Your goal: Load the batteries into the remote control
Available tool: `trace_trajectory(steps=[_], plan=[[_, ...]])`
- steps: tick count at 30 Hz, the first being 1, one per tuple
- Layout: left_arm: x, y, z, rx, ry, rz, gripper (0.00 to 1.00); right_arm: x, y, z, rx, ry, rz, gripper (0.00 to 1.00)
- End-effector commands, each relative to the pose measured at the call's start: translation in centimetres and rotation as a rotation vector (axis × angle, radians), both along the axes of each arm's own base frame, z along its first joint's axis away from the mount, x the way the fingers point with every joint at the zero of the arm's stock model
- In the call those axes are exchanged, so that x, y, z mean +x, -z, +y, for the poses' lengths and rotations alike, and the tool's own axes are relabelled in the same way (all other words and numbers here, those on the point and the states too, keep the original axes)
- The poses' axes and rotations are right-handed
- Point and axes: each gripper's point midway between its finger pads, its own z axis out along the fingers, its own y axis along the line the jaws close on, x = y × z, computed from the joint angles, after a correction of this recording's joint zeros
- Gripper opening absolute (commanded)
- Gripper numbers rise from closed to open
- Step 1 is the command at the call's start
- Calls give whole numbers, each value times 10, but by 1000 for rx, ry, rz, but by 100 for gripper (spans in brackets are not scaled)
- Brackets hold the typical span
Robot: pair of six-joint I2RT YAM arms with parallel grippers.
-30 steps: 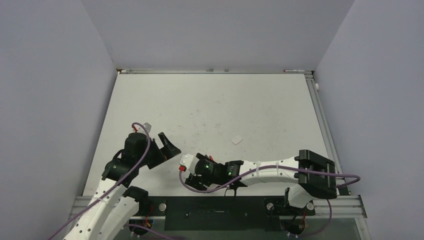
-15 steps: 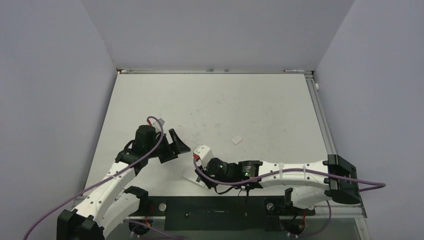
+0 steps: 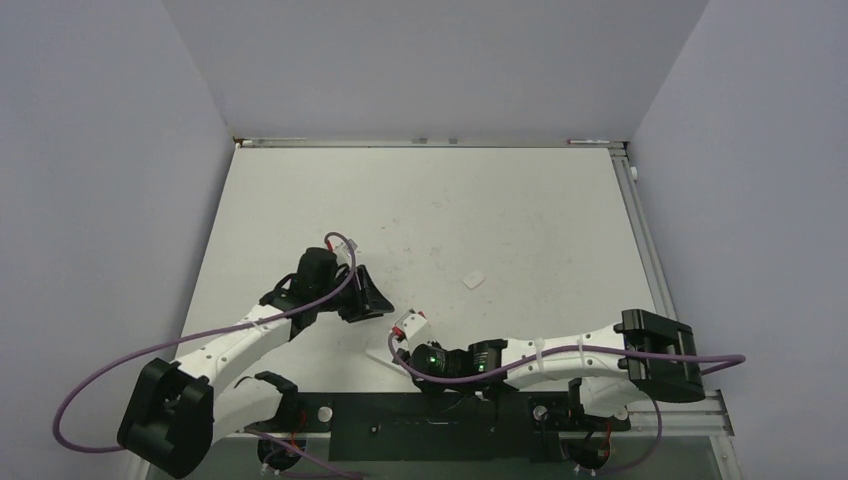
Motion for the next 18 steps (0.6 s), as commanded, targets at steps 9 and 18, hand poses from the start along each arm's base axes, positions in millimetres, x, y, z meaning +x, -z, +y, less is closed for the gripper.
trace_trajectory(steps=[9, 18], plan=[[2, 21, -21, 0, 64, -2, 23, 1, 23, 9, -6, 109, 20, 15], [-7, 44, -18, 45, 67, 43, 16, 4, 32, 10, -13, 151, 25, 15]])
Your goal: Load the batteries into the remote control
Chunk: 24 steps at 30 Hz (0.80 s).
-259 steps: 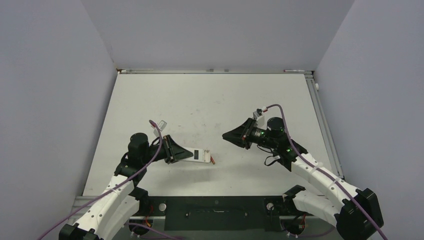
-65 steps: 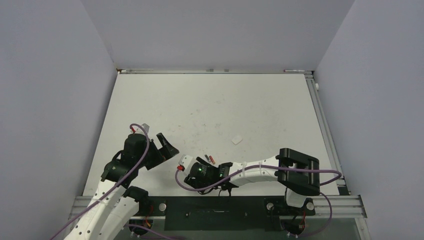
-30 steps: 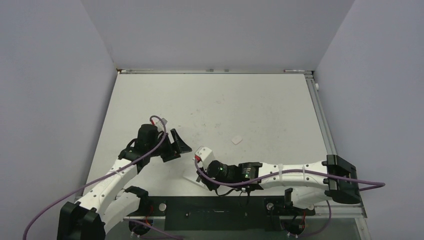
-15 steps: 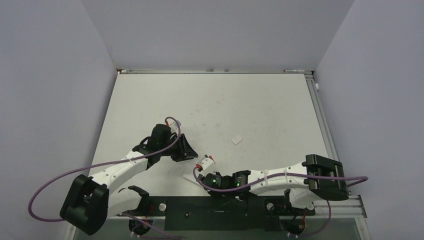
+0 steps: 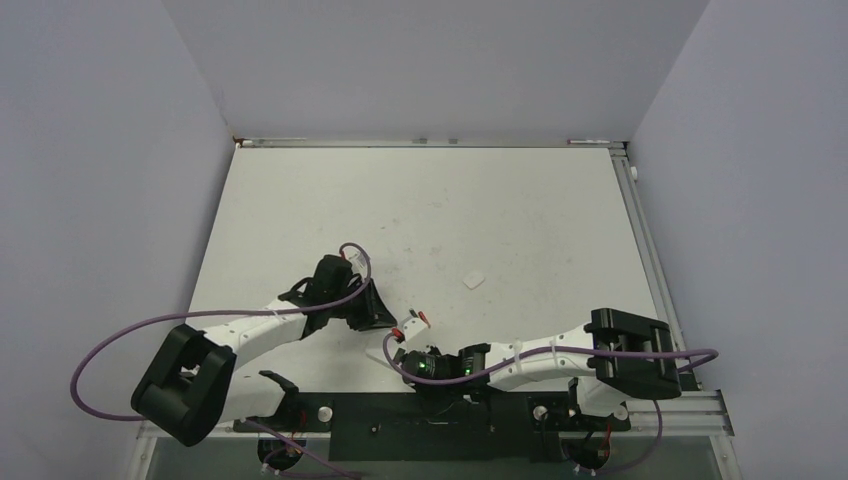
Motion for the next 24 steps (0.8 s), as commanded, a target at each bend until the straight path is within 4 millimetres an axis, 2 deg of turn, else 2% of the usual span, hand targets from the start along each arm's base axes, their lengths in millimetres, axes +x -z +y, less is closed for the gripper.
trace_trajectory(steps=[1, 11, 19, 24], plan=[[5, 4, -1, 1, -3, -31, 16, 7, -6, 11, 48, 58, -29, 15], [-8, 26, 9, 51, -9, 3, 13, 29, -6, 7, 46, 177, -71, 16], [-18, 28, 16, 68, -7, 21, 11, 56, -5, 4, 46, 264, -88, 16], [-26, 28, 20, 68, -15, 33, 11, 68, -6, 11, 82, 283, -60, 16]])
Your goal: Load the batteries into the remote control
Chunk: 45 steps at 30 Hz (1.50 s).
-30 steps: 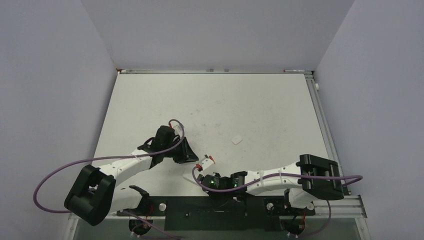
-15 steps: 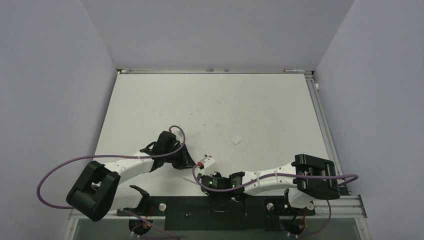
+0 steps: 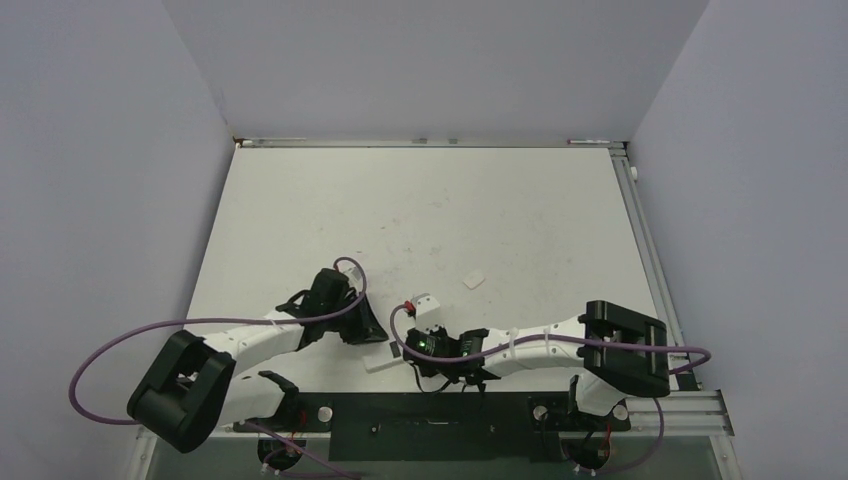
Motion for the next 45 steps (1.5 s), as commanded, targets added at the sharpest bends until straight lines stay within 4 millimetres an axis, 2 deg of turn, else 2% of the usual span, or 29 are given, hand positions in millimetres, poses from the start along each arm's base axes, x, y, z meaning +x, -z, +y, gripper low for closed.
trace_trajectory(steps=[1, 13, 18, 23, 28, 33, 37, 45], plan=[[-5, -4, 3, -2, 0, -12, 11, 18, -9, 21, 80, 40, -10, 16], [-22, -5, 10, -38, -34, -1, 11, 28, -13, 45, 102, 11, 7, 17], [-23, -9, 11, -51, -55, -10, 12, 33, -18, 42, 70, 2, -13, 17], [-25, -10, 14, -57, -85, -12, 12, 44, -34, 37, 35, -9, -57, 22], [-23, -17, 16, -67, -115, -31, 18, 55, -50, 30, 1, -19, -93, 27], [-18, -26, 24, -36, -145, -67, 27, 67, -60, 22, -12, -14, -111, 31], [-14, -37, 26, -33, -159, -101, 36, 74, -60, 18, -17, -14, -107, 32], [-7, -58, 30, -38, -191, -145, 57, 74, -48, 23, -14, -45, -66, 32]])
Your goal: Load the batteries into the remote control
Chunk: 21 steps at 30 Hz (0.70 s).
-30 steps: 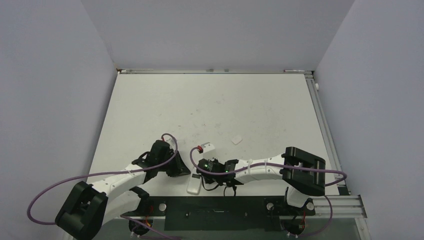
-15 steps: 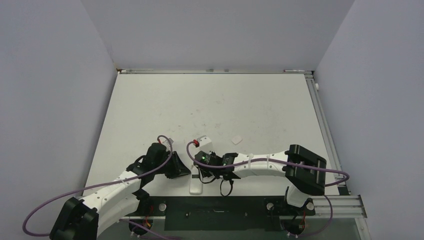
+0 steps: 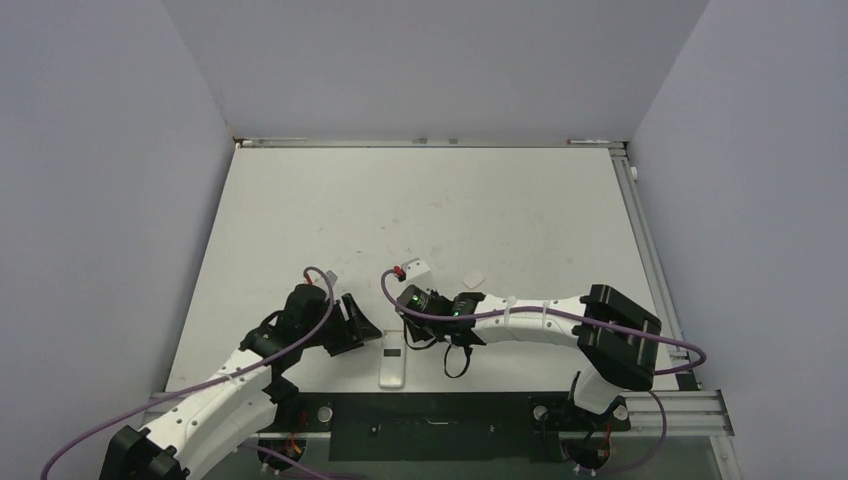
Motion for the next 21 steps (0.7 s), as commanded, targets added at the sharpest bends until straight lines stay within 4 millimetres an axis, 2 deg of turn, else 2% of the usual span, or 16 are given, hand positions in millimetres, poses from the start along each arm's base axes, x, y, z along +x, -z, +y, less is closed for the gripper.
trace_trajectory(steps=[1, 10, 21], plan=[[12, -26, 1, -7, -31, -59, 59, 4, -13, 17, 53, -31, -6, 32], [16, -42, 1, -25, -41, -89, 69, 4, 3, 21, 52, -42, 28, 32], [14, -41, 4, -23, -41, -88, 71, 12, 17, 15, 47, -17, 47, 32]])
